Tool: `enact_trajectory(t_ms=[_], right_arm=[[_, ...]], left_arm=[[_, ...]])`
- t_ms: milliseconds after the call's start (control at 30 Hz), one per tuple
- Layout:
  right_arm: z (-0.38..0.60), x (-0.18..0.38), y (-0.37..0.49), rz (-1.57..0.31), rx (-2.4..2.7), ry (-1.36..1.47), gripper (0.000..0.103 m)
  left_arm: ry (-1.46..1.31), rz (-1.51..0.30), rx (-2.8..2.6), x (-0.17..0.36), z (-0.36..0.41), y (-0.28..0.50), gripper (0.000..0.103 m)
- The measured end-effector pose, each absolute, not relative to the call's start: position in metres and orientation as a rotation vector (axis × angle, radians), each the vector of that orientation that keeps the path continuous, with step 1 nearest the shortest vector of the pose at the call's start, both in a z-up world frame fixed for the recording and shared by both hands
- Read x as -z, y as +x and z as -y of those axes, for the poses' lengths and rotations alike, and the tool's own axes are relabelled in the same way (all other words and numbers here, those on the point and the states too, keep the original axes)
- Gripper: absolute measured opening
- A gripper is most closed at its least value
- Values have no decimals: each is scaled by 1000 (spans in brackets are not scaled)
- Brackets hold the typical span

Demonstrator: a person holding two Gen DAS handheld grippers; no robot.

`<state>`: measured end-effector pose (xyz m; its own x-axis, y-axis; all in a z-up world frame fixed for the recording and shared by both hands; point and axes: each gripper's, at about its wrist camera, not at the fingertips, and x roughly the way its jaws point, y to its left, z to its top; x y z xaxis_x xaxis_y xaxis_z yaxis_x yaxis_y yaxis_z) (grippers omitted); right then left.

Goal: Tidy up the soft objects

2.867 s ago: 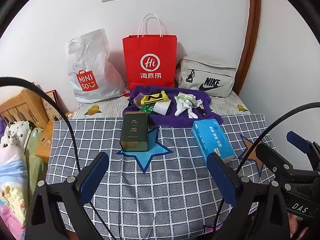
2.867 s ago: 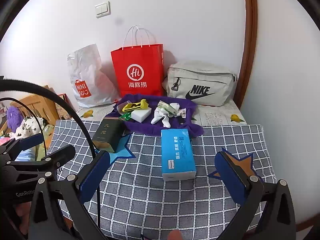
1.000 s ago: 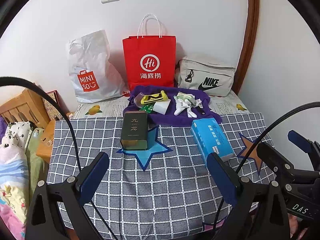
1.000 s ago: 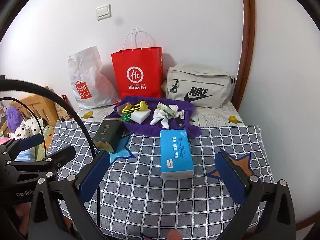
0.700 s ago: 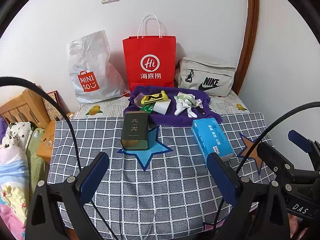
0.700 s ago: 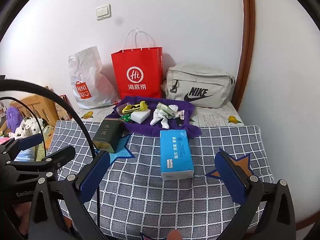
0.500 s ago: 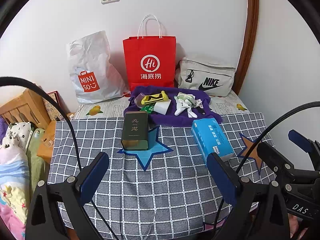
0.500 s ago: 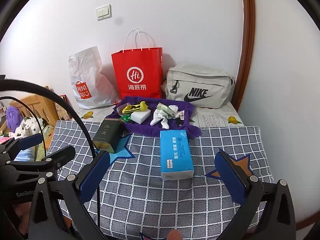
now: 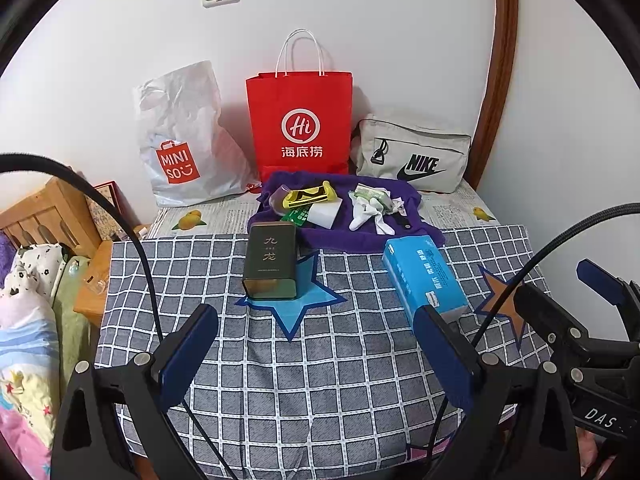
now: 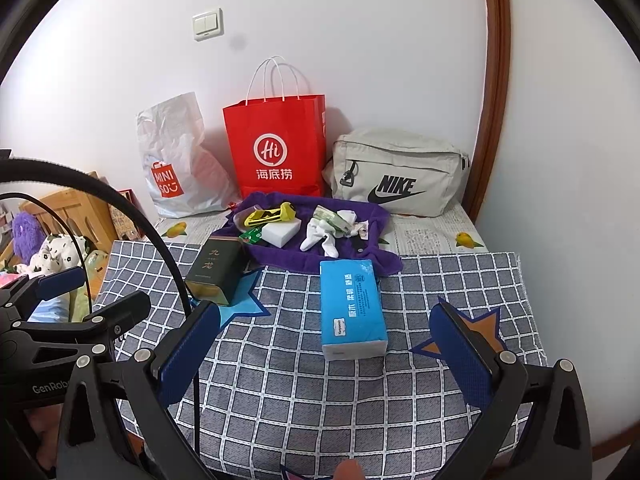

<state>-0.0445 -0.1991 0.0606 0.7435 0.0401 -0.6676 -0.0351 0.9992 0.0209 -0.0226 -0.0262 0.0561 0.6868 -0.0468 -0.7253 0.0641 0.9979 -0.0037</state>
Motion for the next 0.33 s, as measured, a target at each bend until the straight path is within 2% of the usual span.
enact_trajectory(t_ms=[333], right_arm=[[199,-59,-42,-740,-46,3,103]], left_arm=[[39,-796,59,-54,25,-21,99]])
